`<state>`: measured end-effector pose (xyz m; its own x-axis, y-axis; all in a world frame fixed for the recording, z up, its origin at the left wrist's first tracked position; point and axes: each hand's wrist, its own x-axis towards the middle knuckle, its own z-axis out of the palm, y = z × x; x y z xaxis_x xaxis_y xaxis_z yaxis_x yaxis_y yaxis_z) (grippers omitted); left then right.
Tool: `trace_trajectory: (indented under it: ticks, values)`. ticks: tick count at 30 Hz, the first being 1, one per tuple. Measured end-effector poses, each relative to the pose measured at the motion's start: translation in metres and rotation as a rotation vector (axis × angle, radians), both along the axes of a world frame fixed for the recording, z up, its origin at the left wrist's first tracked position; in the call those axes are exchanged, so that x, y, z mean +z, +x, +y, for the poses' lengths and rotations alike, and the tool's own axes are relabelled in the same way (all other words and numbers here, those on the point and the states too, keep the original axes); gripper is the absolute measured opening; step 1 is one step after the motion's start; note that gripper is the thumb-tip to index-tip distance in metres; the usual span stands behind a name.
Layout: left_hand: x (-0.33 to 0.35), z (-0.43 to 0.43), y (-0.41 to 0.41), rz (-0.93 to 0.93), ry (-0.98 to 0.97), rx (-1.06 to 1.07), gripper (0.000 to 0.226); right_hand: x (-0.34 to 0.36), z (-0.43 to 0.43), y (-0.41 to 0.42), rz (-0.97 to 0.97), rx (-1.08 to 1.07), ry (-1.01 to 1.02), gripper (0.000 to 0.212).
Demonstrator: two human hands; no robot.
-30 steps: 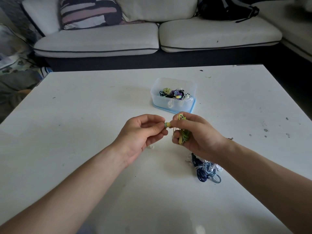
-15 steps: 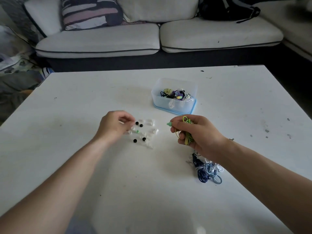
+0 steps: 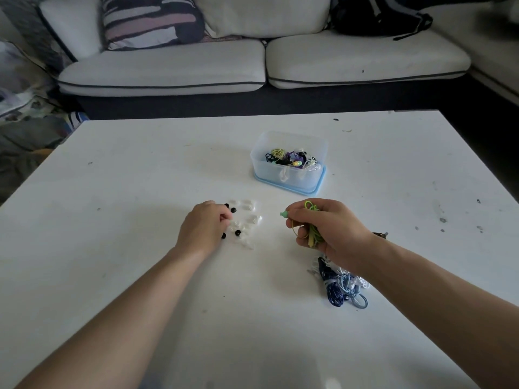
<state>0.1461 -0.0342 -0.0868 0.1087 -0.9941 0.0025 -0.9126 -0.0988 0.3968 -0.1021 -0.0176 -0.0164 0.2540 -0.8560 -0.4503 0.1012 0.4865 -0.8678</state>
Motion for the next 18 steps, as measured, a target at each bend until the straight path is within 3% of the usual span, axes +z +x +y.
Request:
trace_trajectory:
  ticks: [5, 11, 18]
  values:
    - [0.019, 0.003, -0.008, 0.101, -0.040, 0.035, 0.013, 0.004, 0.000, -0.001, 0.033, 0.030, -0.048, 0.007]
    - [0.080, 0.028, -0.050, 0.822, -0.029, -0.009, 0.015, 0.010, 0.001, -0.001, 0.019, 0.073, -0.107, 0.006]
    - [0.091, 0.042, -0.062, 1.301, 0.110, 0.051, 0.019, 0.018, 0.004, 0.001, -0.055, 0.095, -0.140, 0.008]
